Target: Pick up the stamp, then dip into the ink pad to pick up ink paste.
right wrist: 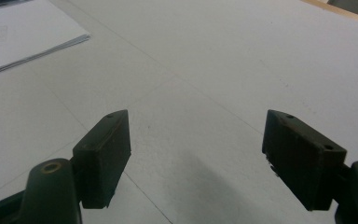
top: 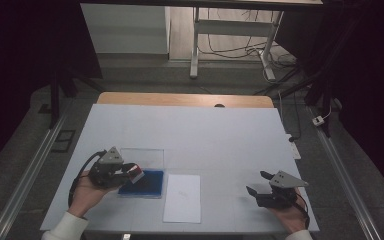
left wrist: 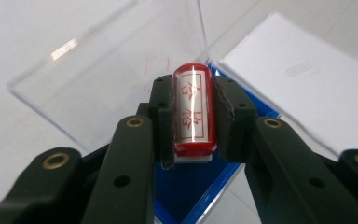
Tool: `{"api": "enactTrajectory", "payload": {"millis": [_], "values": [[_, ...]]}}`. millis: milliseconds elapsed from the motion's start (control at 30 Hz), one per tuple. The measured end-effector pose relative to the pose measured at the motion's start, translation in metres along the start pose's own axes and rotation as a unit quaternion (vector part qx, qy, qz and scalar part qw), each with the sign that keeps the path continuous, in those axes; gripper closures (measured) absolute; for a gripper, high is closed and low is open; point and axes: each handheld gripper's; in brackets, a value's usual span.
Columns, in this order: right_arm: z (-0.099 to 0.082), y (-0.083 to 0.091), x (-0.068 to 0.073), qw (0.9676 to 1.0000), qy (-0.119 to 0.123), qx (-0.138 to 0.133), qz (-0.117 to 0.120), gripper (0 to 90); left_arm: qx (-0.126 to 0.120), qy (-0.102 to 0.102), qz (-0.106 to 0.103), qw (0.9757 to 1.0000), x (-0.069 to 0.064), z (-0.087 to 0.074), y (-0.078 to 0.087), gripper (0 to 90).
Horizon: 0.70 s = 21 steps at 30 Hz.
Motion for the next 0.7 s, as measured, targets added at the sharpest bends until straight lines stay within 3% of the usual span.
{"api": "enactTrajectory", "payload": {"millis": [300,700], "values": [[0.000,0.001,0.000,1.0000,0.000,-0.004,0.000,23.5,-0.043,-0.001,0.006,0.9991,0.000,0.004,0.022,70.4],[-0.001,0.001,0.000,1.0000,-0.002,-0.003,-0.001,23.7,-0.036,-0.009,0.009,0.9993,-0.001,0.007,0.018,70.3]]}}
Point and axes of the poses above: each handheld gripper's, and its own axes: y roughly backward along the jaws, z roughly out of its top, x roughly to its left, and after that the axes turned 5 degrees about -y, right-handed
